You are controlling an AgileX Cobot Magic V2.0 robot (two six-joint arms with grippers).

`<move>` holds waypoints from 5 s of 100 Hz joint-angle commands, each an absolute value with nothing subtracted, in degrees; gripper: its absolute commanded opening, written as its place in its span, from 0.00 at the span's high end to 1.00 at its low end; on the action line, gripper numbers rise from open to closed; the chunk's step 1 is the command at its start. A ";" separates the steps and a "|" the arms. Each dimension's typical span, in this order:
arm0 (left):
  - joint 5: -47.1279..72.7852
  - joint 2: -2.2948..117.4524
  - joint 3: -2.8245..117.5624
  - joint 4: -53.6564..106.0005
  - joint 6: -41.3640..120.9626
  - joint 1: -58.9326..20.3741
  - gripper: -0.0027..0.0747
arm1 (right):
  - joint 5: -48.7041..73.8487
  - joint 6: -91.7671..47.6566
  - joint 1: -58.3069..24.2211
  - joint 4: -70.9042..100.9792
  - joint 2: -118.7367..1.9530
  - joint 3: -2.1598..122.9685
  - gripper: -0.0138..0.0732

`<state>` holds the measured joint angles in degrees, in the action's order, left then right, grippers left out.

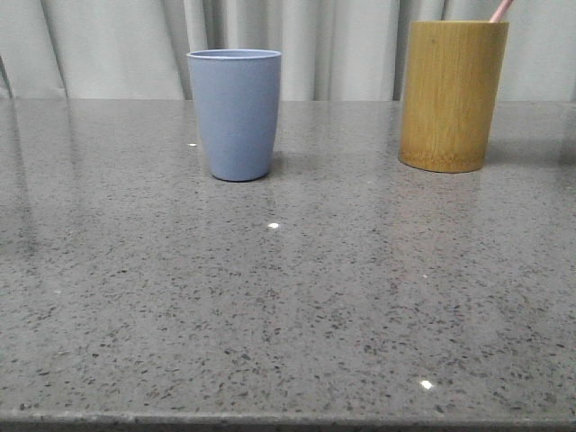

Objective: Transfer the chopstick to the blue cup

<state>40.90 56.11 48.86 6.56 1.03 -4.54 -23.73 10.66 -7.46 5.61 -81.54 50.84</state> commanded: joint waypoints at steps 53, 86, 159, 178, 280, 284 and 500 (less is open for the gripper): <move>36.03 55.20 50.23 6.95 0.74 -4.36 0.33 | -32.05 11.52 -7.53 5.62 -79.88 52.80 0.92; 36.03 55.20 50.23 6.95 0.74 -4.36 0.33 | -28.27 11.48 -7.53 5.56 -77.55 59.14 0.92; 36.03 55.20 50.23 6.95 0.74 -4.36 0.33 | 4.73 10.52 -21.08 4.78 -78.43 89.85 0.92; 36.03 55.20 50.23 6.95 0.74 -4.36 0.33 | 0.00 10.52 -27.99 4.78 -83.66 89.85 0.92; 36.03 55.20 50.23 6.95 0.74 -4.36 0.33 | 1.26 10.52 -31.34 4.72 -90.25 89.85 0.28; 36.03 55.20 50.23 6.95 0.74 -4.36 0.33 | 2.34 10.47 -30.25 4.67 -89.35 89.85 0.28; 35.76 52.11 50.15 7.40 0.63 -4.36 0.99 | 32.21 10.47 -10.11 -6.82 -39.05 45.09 0.92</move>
<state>39.62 51.64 48.66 6.56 1.03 -4.54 36.63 11.15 -10.58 -6.41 -39.22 43.73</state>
